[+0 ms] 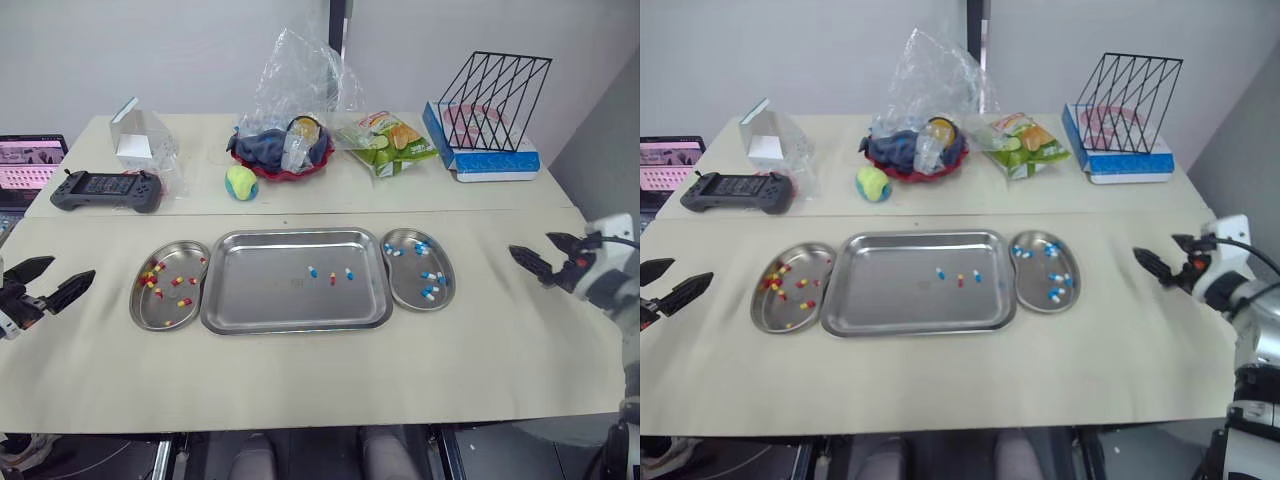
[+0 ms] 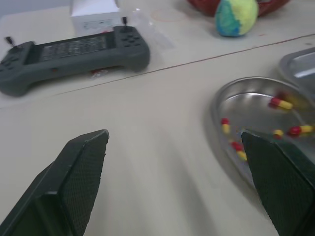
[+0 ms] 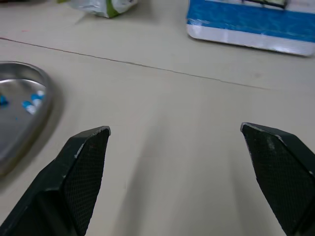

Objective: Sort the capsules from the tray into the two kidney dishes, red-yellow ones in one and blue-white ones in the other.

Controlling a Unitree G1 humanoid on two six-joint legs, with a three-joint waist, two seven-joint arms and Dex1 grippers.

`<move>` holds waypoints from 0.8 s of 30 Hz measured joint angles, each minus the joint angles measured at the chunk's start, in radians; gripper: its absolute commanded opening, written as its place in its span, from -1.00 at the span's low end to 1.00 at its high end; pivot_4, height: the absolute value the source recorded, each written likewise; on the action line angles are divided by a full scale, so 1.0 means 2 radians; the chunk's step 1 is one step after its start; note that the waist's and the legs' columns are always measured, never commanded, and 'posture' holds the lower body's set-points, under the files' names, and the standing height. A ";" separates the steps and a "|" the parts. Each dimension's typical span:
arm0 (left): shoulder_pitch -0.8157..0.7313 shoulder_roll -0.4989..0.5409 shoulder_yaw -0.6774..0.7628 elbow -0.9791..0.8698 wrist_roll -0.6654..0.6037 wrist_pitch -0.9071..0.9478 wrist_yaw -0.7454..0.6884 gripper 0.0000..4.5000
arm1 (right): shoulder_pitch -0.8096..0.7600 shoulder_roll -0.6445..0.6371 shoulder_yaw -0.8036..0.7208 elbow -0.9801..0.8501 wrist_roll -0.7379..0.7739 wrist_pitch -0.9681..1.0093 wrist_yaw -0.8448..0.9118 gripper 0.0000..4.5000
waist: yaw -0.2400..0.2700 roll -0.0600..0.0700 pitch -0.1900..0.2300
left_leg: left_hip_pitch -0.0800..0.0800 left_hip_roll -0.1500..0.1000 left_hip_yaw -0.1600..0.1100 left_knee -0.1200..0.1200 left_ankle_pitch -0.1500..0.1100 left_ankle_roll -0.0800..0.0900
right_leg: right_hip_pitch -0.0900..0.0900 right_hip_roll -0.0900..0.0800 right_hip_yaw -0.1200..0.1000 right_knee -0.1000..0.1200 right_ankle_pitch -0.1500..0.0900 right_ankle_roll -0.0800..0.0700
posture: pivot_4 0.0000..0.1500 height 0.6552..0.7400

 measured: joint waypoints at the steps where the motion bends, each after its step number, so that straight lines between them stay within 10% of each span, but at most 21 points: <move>1: 0.008 0.000 0.000 -0.020 -0.005 0.005 -0.012 1.00 | -0.007 0.000 0.014 -0.024 0.005 0.014 0.011 0.99 | 0.000 0.000 0.000 | 0.000 0.000 0.000 0.000 0.000 0.000 | 0.000 0.000 0.000 0.000 0.000 0.000 | 1.00 0.95; 24: 0.155 -0.028 0.016 -0.350 -0.076 0.121 0.002 1.00 | -0.176 0.233 0.300 -0.101 -0.118 0.119 -0.054 0.99 | 0.002 0.000 0.000 | -0.001 0.000 -0.001 0.000 0.000 0.000 | -0.001 0.000 -0.001 0.001 0.000 0.000 | 1.00 0.95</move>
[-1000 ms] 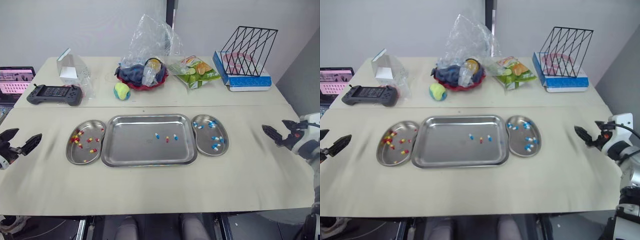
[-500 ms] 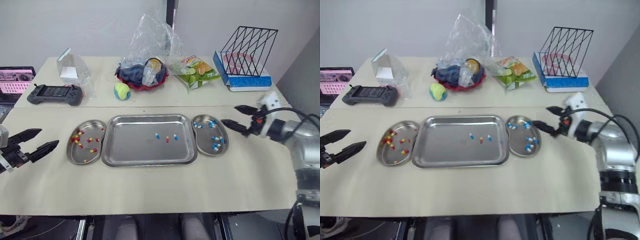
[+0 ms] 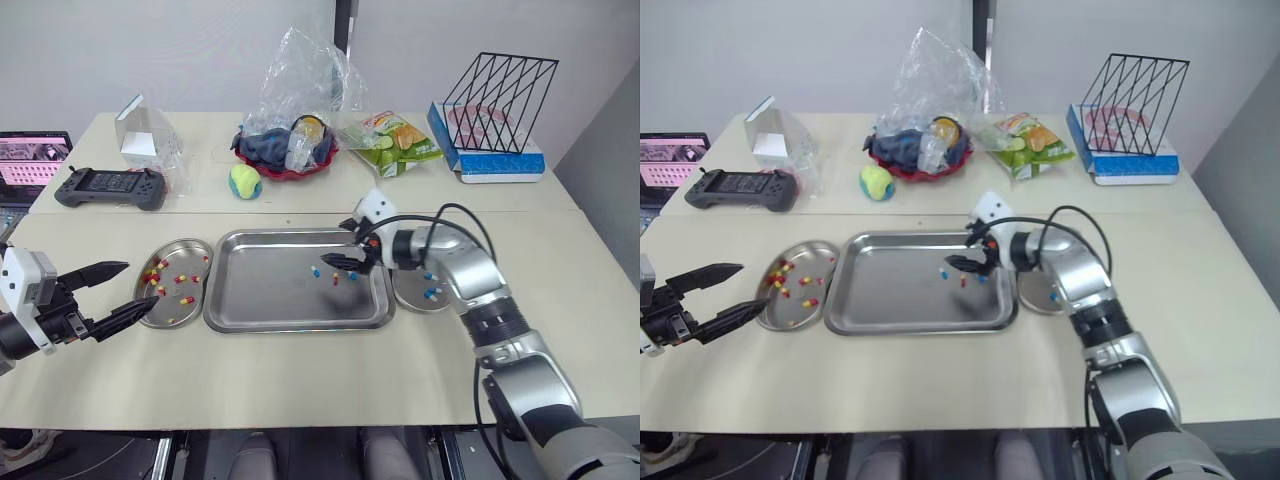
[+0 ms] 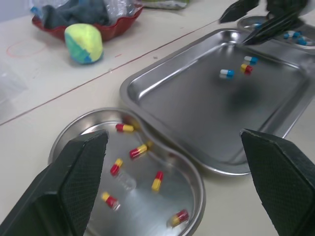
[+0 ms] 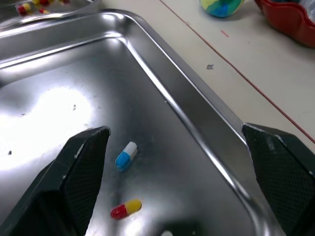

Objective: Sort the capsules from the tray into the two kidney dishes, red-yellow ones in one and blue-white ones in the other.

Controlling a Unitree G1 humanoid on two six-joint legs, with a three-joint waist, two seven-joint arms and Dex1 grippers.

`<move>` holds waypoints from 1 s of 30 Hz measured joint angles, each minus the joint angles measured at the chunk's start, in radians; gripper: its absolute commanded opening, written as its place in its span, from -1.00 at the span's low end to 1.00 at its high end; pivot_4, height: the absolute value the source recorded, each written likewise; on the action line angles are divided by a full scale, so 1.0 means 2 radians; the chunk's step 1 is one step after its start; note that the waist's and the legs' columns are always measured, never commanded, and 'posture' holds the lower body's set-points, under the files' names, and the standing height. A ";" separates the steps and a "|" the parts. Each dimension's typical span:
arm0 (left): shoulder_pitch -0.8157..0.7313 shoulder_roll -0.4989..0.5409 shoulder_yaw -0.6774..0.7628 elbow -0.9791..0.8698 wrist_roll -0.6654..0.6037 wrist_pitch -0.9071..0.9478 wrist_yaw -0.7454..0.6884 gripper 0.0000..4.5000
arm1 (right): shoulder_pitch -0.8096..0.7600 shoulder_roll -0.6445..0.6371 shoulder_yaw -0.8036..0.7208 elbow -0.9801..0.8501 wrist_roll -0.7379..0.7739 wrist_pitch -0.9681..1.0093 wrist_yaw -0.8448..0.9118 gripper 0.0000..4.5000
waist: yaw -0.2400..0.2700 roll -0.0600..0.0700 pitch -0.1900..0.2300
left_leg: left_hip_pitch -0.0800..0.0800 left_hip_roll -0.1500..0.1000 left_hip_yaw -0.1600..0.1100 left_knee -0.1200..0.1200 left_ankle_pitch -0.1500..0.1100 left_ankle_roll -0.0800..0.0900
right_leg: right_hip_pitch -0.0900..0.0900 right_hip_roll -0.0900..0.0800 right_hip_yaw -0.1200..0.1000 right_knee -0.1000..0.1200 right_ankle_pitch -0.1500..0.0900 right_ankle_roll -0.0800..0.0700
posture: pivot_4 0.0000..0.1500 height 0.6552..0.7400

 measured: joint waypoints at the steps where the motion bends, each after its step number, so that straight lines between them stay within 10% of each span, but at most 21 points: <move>1: 0.007 0.000 0.000 -0.006 0.001 0.001 0.001 1.00 | 0.002 0.006 0.004 0.000 -0.008 0.002 -0.009 0.99 | 0.000 0.000 0.000 | 0.000 0.000 0.000 0.000 0.000 0.000 | 0.000 0.000 0.000 0.000 0.000 0.000 | 1.00 0.95; 6: 0.020 0.000 0.008 -0.016 0.001 0.006 0.005 1.00 | 0.014 0.027 0.006 -0.013 -0.012 0.040 -0.032 0.99 | 0.000 0.000 0.000 | 0.000 0.000 0.000 0.000 0.000 0.000 | 0.000 0.000 0.000 0.000 0.000 0.000 | 1.00 0.95; 12: 0.020 0.002 0.006 -0.020 0.009 0.005 0.007 1.00 | 0.036 0.047 0.013 -0.045 -0.016 0.077 -0.053 0.19 | -0.001 0.000 0.000 | 0.000 0.000 0.000 0.000 0.000 0.000 | 0.000 0.000 0.000 0.000 0.000 0.000 | 1.00 0.95; 28: 0.022 0.003 0.003 -0.011 0.025 0.001 0.001 1.00 | 0.056 0.073 0.021 -0.061 -0.028 0.111 -0.093 0.19 | 0.000 0.000 0.000 | 0.000 0.000 0.000 0.000 0.000 0.000 | 0.000 0.000 0.000 0.000 0.000 0.000 | 1.00 0.95; 30: 0.026 0.003 0.004 -0.010 0.029 0.000 0.001 1.00 | 0.056 0.078 0.022 -0.065 -0.028 0.120 -0.095 -0.06 | 0.000 0.000 0.000 | 0.000 0.000 0.000 0.000 0.000 0.000 | 0.000 0.000 0.000 0.000 0.000 0.000 | 1.00 0.95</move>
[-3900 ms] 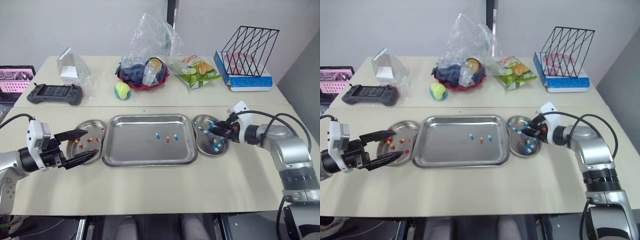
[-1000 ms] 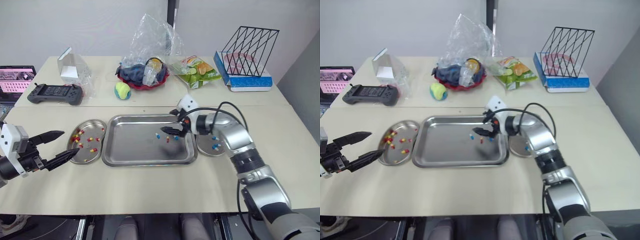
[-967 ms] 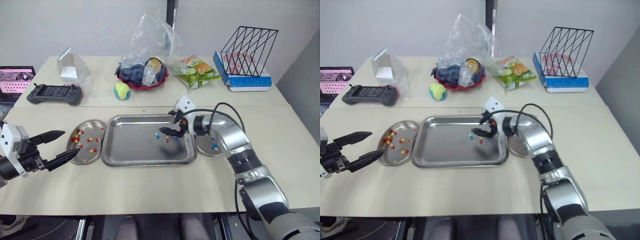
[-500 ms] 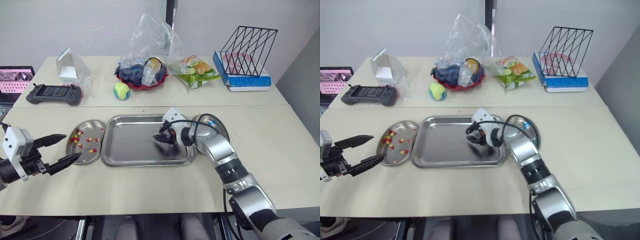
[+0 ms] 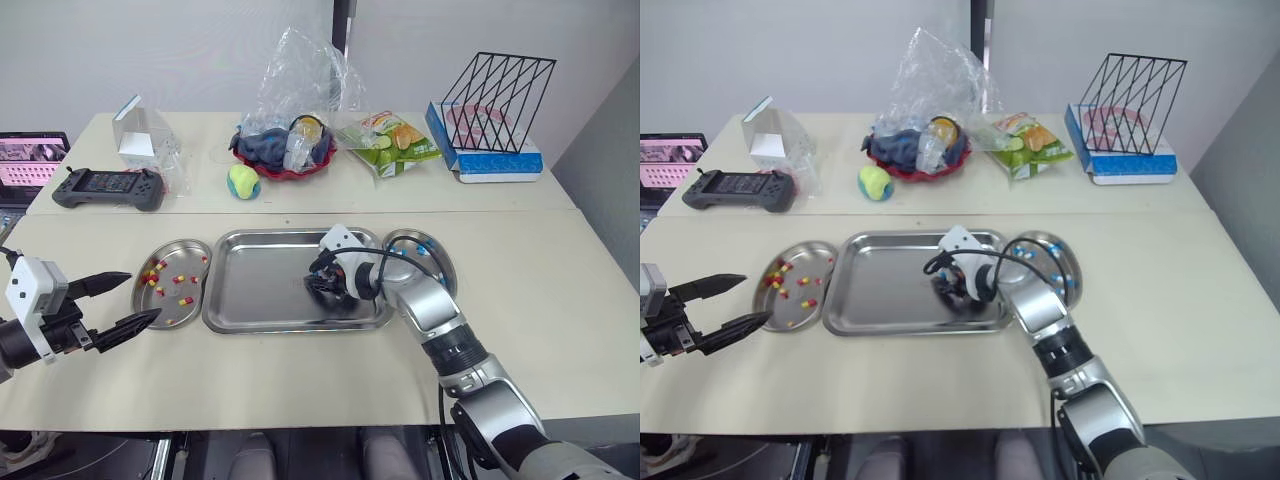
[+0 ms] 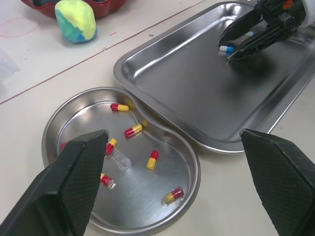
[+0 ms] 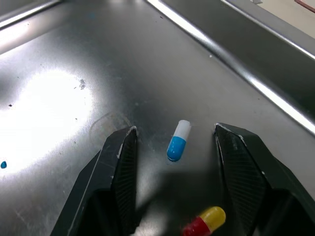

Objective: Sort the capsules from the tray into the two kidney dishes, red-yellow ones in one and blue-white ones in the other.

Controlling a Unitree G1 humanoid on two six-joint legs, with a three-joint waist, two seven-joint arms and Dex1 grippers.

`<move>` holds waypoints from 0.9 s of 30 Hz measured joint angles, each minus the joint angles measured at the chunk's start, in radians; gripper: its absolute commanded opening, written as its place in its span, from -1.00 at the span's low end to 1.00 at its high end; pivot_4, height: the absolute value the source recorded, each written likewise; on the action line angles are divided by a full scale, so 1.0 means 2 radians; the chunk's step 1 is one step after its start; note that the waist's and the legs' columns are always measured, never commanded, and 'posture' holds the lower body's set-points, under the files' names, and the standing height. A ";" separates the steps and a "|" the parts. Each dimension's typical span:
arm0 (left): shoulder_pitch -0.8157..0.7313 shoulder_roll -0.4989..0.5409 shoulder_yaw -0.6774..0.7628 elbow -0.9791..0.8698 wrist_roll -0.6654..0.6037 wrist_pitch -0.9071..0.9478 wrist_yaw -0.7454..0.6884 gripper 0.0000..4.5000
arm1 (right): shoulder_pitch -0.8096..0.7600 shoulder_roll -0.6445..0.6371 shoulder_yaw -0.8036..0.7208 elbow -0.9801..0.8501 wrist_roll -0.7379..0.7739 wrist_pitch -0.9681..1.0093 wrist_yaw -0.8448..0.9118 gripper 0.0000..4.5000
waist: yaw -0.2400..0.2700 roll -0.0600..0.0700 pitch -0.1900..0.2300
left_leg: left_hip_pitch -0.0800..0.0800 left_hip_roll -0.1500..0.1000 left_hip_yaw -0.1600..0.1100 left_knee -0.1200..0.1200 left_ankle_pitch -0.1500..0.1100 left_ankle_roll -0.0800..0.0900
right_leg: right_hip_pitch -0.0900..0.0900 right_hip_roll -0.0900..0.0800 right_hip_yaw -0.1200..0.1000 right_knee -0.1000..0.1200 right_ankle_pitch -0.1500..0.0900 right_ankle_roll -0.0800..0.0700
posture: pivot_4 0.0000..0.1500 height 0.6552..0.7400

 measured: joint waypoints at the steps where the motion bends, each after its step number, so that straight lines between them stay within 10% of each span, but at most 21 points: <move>1: 0.003 0.000 0.001 0.000 0.002 -0.001 0.000 1.00 | 0.000 0.002 0.000 -0.002 0.000 0.004 -0.001 -0.20 | 0.000 0.000 0.000 | 0.000 0.000 0.000 0.000 0.000 0.000 | 0.000 0.000 0.000 0.000 0.000 0.000 | 1.00 0.95; 7: 0.013 -0.001 0.005 0.003 0.009 -0.009 0.002 1.00 | 0.000 0.005 -0.001 -0.011 0.002 0.025 0.000 -0.98 | 0.001 0.000 0.000 | 0.000 0.000 0.000 0.000 0.000 0.000 | 0.000 0.000 0.000 0.000 0.000 0.000 | 1.00 0.95; 17: 0.007 -0.021 0.002 0.011 0.007 -0.009 0.006 1.00 | -0.023 -0.004 -0.051 -0.048 0.058 0.000 0.039 -0.98 | 0.000 0.000 0.000 | 0.000 0.000 0.000 0.000 0.000 0.000 | 0.000 0.000 0.000 0.000 0.000 0.000 | 1.00 0.95; 27: -0.027 -0.035 -0.007 0.034 -0.012 -0.023 -0.017 1.00 | -0.019 -0.262 -0.177 0.005 0.082 -0.070 0.161 -0.98 | 0.011 0.000 0.000 | 0.000 0.000 0.000 0.000 0.000 0.001 | 0.001 0.000 0.000 -0.001 0.000 0.000 | 1.00 0.95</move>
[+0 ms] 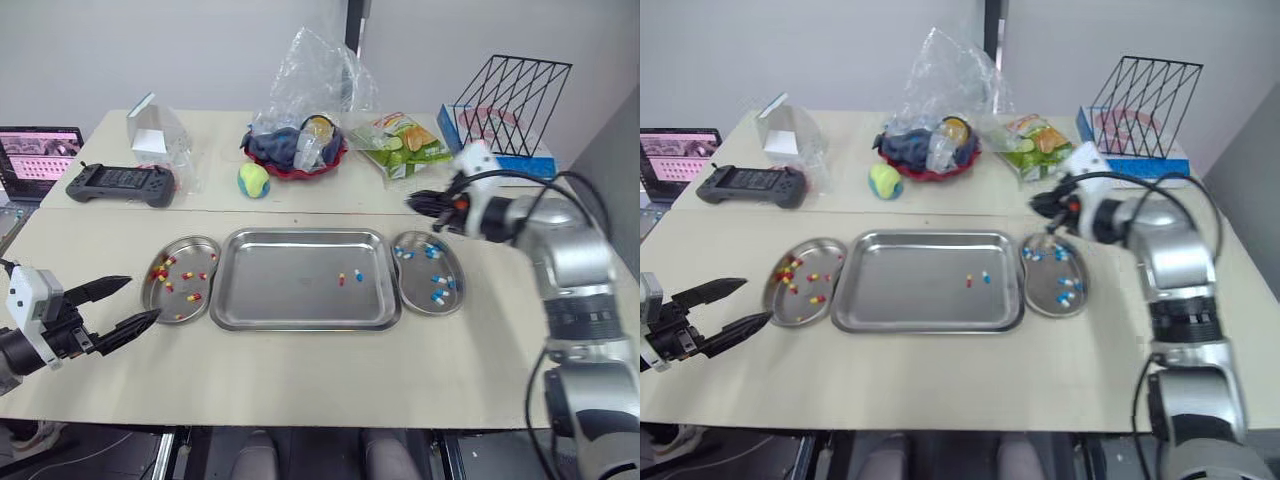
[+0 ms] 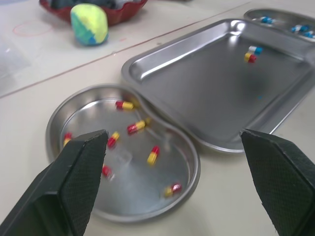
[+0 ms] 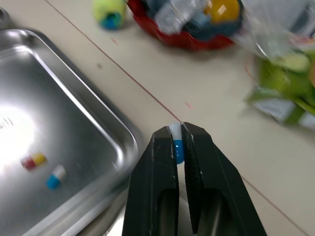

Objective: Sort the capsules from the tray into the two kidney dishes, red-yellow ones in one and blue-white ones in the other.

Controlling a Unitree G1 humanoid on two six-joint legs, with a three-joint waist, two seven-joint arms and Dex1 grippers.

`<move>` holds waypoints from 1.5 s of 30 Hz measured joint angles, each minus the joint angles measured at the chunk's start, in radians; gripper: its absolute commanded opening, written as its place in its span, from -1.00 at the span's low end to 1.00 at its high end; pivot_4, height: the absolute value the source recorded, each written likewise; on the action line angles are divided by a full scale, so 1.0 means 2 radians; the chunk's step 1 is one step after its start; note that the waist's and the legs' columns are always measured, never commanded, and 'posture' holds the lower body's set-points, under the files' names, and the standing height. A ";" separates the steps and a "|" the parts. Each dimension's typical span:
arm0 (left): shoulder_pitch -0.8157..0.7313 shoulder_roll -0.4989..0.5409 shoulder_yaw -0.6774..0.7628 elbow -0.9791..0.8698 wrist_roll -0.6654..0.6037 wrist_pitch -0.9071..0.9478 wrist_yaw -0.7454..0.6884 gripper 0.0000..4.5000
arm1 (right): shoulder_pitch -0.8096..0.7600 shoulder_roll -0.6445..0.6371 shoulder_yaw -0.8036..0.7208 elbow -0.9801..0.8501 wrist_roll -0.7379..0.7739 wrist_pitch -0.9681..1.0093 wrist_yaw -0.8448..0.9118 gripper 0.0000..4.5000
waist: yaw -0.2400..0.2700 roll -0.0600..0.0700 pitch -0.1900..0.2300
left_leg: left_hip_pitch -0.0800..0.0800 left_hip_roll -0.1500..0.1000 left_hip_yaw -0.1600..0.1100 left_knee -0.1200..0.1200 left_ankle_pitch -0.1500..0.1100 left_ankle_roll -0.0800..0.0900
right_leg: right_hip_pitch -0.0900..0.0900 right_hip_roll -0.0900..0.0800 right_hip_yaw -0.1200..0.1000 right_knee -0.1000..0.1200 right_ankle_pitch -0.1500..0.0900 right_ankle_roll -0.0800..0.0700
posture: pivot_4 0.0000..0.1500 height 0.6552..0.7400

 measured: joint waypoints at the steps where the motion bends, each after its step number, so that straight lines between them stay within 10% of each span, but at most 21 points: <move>1: -0.006 0.000 -0.002 0.002 -0.001 0.000 -0.001 1.00 | 0.008 -0.005 -0.002 0.000 0.004 -0.001 0.009 -0.98 | -0.003 0.000 0.000 | 0.000 0.000 0.000 0.000 0.000 0.000 | 0.000 0.000 0.001 0.000 0.000 0.000 | 1.00 0.95; 17: -0.036 0.000 -0.022 0.023 0.002 -0.001 -0.010 1.00 | 0.082 0.029 0.012 -0.001 0.003 -0.023 -0.011 -0.98 | -0.009 0.000 0.000 | 0.000 0.000 0.000 0.000 0.000 0.000 | 0.000 0.000 0.001 0.000 0.000 0.000 | 1.00 0.95; 29: -0.043 0.001 -0.011 0.072 0.007 -0.026 -0.004 1.00 | 0.053 -0.010 -0.034 0.038 0.018 -0.048 -0.008 0.98 | -0.008 0.000 0.000 | 0.000 0.000 0.000 0.000 0.000 0.000 | 0.000 0.000 0.001 0.000 0.000 0.000 | 1.00 0.95; 45: -0.042 -0.011 0.046 0.227 0.031 -0.130 0.056 1.00 | 0.133 -0.044 -0.182 0.281 0.008 -0.310 -0.110 0.98 | -0.011 0.000 0.000 | 0.001 0.000 0.001 0.000 0.000 0.000 | 0.000 0.000 0.001 0.000 0.000 0.000 | 1.00 0.95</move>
